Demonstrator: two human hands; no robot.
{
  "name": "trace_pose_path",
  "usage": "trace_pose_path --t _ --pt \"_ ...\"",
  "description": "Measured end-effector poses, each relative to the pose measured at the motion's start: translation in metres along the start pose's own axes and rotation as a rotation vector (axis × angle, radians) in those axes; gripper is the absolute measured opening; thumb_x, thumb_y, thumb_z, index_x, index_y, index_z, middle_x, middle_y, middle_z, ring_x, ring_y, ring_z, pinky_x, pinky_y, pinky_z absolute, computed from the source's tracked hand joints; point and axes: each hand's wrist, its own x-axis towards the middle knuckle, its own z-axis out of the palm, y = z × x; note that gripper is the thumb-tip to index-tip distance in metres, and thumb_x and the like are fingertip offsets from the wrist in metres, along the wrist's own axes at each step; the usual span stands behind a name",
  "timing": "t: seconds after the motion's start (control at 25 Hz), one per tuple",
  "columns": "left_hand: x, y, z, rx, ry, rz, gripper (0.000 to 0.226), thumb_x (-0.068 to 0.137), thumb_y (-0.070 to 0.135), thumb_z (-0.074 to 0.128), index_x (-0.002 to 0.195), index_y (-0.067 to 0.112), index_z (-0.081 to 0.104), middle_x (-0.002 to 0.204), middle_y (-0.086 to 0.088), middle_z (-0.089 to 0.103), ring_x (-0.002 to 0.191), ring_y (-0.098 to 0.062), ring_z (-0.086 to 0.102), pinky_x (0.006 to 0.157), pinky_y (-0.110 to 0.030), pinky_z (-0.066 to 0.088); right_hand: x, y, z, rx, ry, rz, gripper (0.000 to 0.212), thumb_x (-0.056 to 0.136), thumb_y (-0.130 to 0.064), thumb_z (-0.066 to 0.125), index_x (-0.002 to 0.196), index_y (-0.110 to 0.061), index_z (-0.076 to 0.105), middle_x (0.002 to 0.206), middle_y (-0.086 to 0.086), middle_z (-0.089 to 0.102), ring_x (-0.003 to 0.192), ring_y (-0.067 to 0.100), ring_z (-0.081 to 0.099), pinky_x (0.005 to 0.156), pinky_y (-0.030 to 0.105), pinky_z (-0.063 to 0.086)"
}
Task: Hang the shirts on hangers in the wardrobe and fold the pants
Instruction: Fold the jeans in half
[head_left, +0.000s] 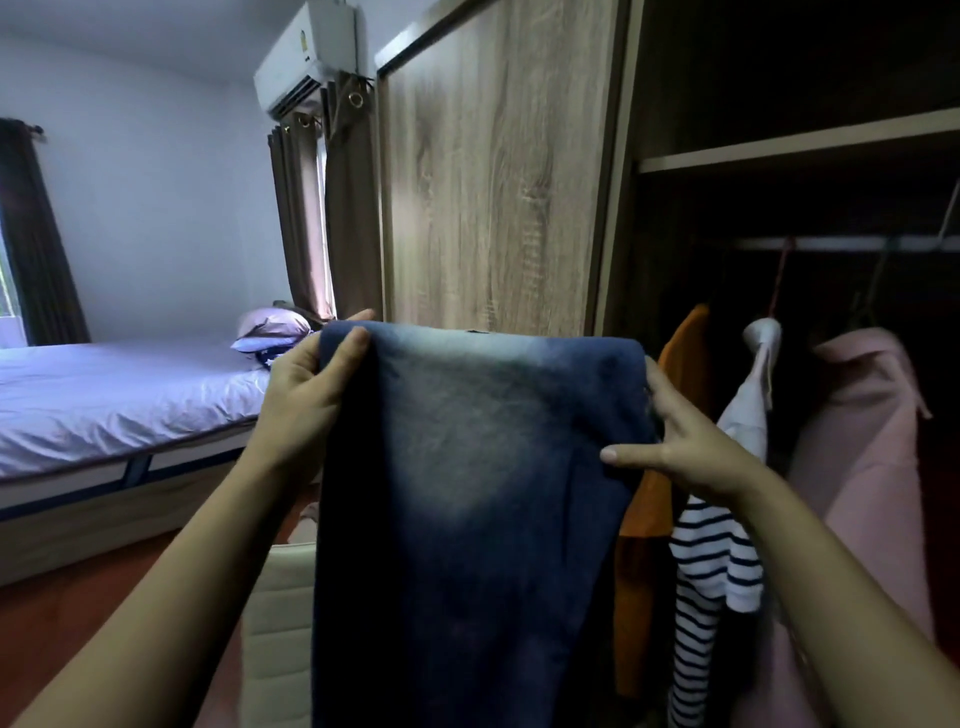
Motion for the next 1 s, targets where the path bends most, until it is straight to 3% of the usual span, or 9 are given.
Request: trace_pose_path --t 0.16,0.28,0.4,0.48,0.52,0.56,0.68,0.88,1.0 --pt "0.002 0.010 -0.010 0.041 -0.102 -0.003 0.017 0.090 0.012 0.056 0.103 0.023 0.061 0.087 0.013 0.072 0.083 -0.002 0.066 0.074 -0.018 0.053 0.006 -0.019 -0.012 0.104 -0.106 0.063 0.076 0.077 0.021 0.053 0.125 -0.037 0.039 0.127 -0.012 0.051 0.110 -0.004 0.059 0.080 0.016 0.052" --pt "-0.010 0.007 -0.005 0.072 -0.125 0.029 0.040 0.082 -0.008 0.059 0.102 0.025 0.051 0.084 0.016 0.071 0.077 0.003 0.066 0.065 -0.013 0.052 0.010 -0.028 -0.018 0.206 -0.086 0.057 0.071 0.076 0.012 0.053 0.132 -0.030 0.041 0.128 -0.002 0.056 0.111 0.008 0.062 0.079 0.020 0.054" --pt "-0.007 0.017 0.006 0.021 -0.021 0.112 0.043 0.081 -0.011 0.060 0.100 0.026 0.051 0.081 0.018 0.071 0.077 0.002 0.066 0.068 -0.015 0.053 0.009 -0.018 -0.005 0.420 0.228 -0.041 0.059 0.090 -0.015 0.050 0.144 -0.024 0.027 0.113 -0.008 0.066 0.085 0.002 0.068 0.065 0.016 0.054" --pt "0.000 0.029 0.010 -0.039 0.031 0.128 0.043 0.082 -0.010 0.060 0.101 0.027 0.051 0.083 0.017 0.070 0.078 0.000 0.066 0.070 -0.017 0.054 0.003 0.004 0.017 0.399 0.330 -0.024 0.089 0.075 -0.054 0.066 0.147 -0.026 0.019 0.115 -0.015 0.065 0.093 -0.001 0.066 0.076 0.017 0.054" --pt "0.003 0.032 0.010 -0.062 0.030 0.129 0.042 0.082 -0.009 0.060 0.101 0.027 0.051 0.084 0.015 0.070 0.079 -0.002 0.066 0.071 -0.019 0.055 -0.002 0.014 0.031 0.325 0.305 0.013 0.110 0.059 -0.064 0.074 0.146 -0.022 0.020 0.123 -0.013 0.061 0.105 0.000 0.062 0.085 0.020 0.052" --pt "0.003 0.035 0.011 -0.079 0.017 0.126 0.041 0.082 -0.009 0.060 0.101 0.026 0.052 0.085 0.014 0.070 0.079 -0.004 0.067 0.071 -0.020 0.055 -0.006 0.022 0.043 0.247 0.261 0.044 0.117 0.050 -0.062 0.080 0.143 -0.016 0.027 0.124 -0.009 0.059 0.109 0.002 0.061 0.086 0.020 0.052" --pt "0.003 0.039 0.007 -0.072 -0.023 0.098 0.038 0.083 -0.007 0.059 0.102 0.025 0.051 0.089 0.008 0.068 0.079 -0.006 0.067 0.069 -0.021 0.055 -0.007 0.033 0.060 0.238 0.245 0.105 0.089 0.049 -0.053 0.082 0.122 -0.010 0.052 0.114 0.000 0.067 0.106 0.013 0.065 0.077 0.017 0.053" --pt "0.002 0.045 -0.002 -0.036 0.004 0.103 0.037 0.085 -0.007 0.058 0.102 0.024 0.050 0.087 0.008 0.069 0.076 -0.004 0.067 0.067 -0.019 0.055 -0.005 0.026 0.068 0.275 0.261 0.119 0.074 0.042 -0.068 0.078 0.098 -0.022 0.060 0.090 -0.013 0.074 0.088 -0.001 0.068 0.069 0.011 0.051" --pt "0.019 0.038 -0.018 0.138 -0.017 0.012 0.041 0.084 0.010 0.066 0.111 0.027 0.041 0.104 -0.001 0.063 0.095 -0.014 0.065 0.084 -0.032 0.054 0.002 0.022 0.078 0.290 0.259 0.113 0.031 0.067 -0.029 0.080 0.092 -0.020 0.065 0.087 -0.009 0.074 0.087 0.007 0.069 0.069 0.014 0.052"
